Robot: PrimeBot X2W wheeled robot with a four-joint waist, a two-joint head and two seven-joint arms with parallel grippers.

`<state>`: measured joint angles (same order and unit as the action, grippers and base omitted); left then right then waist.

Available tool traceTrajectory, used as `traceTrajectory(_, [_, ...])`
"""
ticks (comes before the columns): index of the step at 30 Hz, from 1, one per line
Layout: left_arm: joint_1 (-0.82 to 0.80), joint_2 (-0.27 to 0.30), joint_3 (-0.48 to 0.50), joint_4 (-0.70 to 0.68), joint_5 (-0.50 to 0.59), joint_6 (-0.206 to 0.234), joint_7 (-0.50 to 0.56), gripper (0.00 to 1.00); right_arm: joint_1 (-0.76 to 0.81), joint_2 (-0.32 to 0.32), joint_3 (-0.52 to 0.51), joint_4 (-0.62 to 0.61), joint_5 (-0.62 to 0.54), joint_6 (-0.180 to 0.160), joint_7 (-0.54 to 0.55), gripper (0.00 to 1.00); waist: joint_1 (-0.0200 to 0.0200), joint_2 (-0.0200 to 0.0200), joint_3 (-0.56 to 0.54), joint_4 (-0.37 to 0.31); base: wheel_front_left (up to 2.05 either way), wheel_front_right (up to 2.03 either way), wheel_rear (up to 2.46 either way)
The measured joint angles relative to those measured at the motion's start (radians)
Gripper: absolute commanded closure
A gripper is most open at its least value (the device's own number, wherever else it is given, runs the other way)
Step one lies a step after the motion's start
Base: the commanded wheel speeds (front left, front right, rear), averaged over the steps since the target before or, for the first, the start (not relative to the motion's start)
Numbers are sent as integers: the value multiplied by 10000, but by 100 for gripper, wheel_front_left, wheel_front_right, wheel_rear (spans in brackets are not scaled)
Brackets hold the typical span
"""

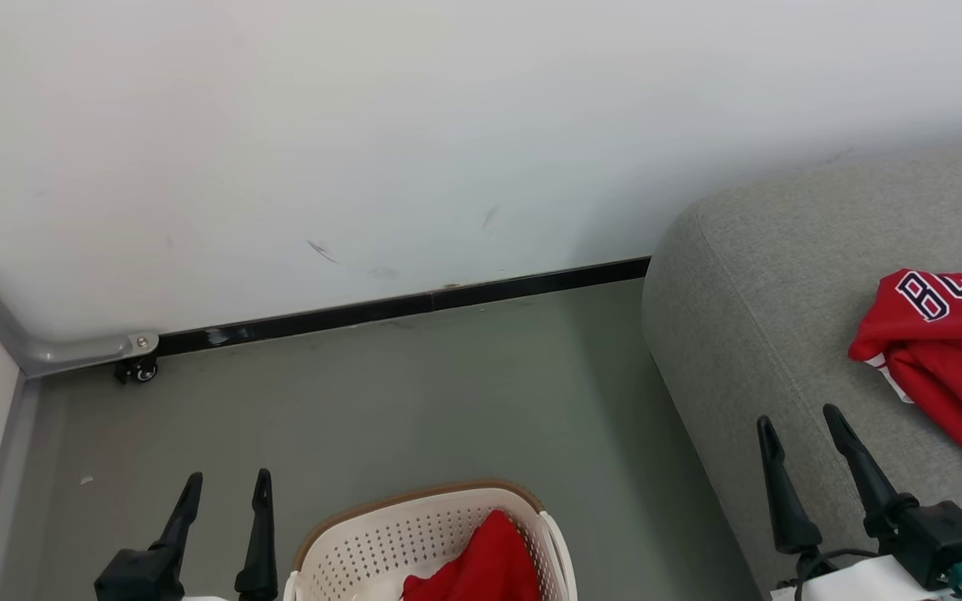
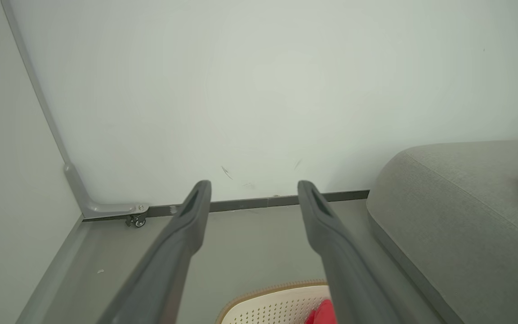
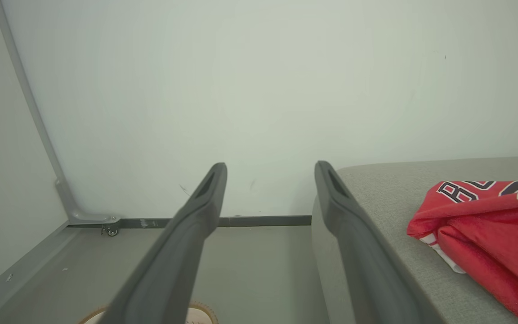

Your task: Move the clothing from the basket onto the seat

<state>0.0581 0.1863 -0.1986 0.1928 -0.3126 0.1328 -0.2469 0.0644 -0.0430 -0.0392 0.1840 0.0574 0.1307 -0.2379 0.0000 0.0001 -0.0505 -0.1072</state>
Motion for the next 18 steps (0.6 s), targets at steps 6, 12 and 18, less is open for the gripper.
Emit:
traceTrajectory(6, [5, -2, 102, -33, 46, -8, 0, 0, 83, 0, 27, -182, 0, 0, 2, 0, 0, 0, 85, -10, 0, 0, 0])
traceTrajectory(12, [15, 48, 104, -36, 127, -71, 0, 0, 101, 0, 157, -351, -21, 0, 2, 0, 0, 0, 206, -21, 0, 0, 0])
traceTrajectory(18, [-63, 136, 10, 15, 240, -199, 0, 0, 100, 2, 197, -575, -35, 0, 2, 0, 0, 0, 395, -43, 0, 0, 0])
